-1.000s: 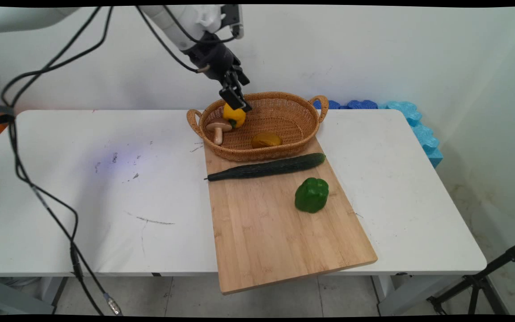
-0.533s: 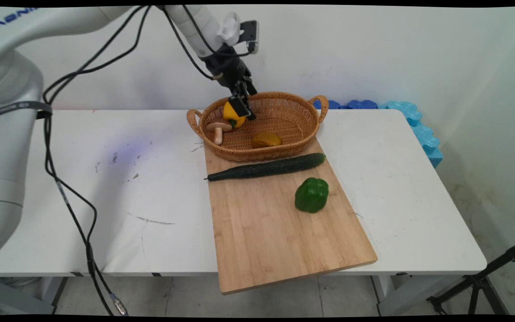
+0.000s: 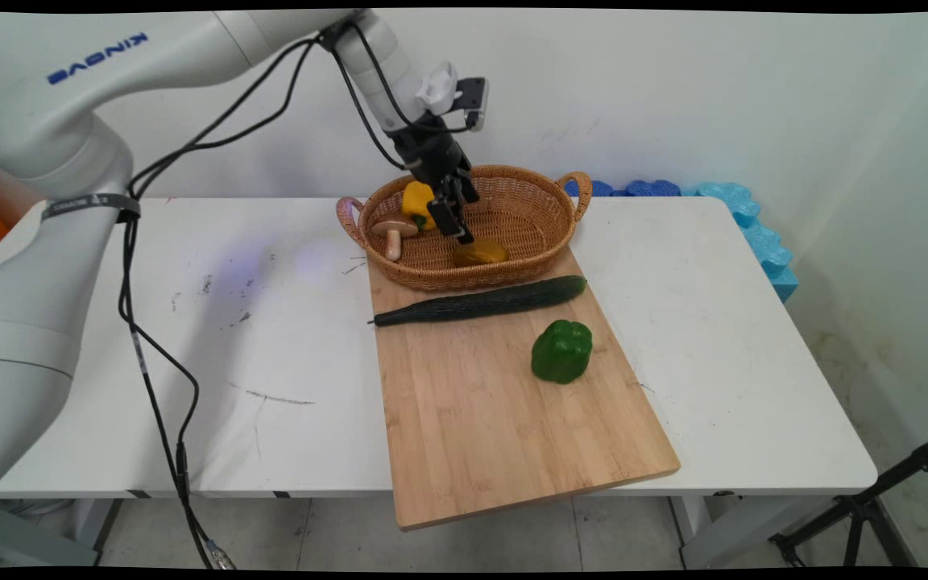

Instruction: Pick up the potato from the vegetable basket, then place the picked object on the cutting board

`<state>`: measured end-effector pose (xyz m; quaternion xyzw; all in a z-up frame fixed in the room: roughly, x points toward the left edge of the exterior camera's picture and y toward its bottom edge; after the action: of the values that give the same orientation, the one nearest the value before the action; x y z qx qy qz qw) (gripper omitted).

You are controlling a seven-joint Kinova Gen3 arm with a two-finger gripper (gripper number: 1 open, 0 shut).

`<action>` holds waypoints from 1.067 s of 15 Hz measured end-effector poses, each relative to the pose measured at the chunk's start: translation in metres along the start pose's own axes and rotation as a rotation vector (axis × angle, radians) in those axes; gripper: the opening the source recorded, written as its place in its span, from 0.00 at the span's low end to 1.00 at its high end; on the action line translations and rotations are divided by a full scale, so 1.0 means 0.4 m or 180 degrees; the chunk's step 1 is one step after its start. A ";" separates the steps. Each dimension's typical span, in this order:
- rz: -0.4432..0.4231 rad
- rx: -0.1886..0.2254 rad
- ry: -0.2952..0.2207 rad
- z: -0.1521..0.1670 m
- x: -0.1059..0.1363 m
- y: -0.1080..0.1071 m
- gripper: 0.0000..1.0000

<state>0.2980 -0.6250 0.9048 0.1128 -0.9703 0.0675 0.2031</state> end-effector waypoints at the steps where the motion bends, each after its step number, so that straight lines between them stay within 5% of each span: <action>1: 0.0012 -0.0030 -0.0003 0.016 -0.001 -0.004 1.00; 12: 0.0138 -0.0189 -0.0009 0.130 -0.002 -0.033 1.00; 13: 0.0150 -0.0193 -0.0005 0.137 -0.001 -0.035 0.00; 16: 0.0173 -0.0190 0.0011 0.156 0.002 -0.044 0.00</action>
<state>0.2780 -0.6530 0.8500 0.0802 -0.9742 0.0442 0.2061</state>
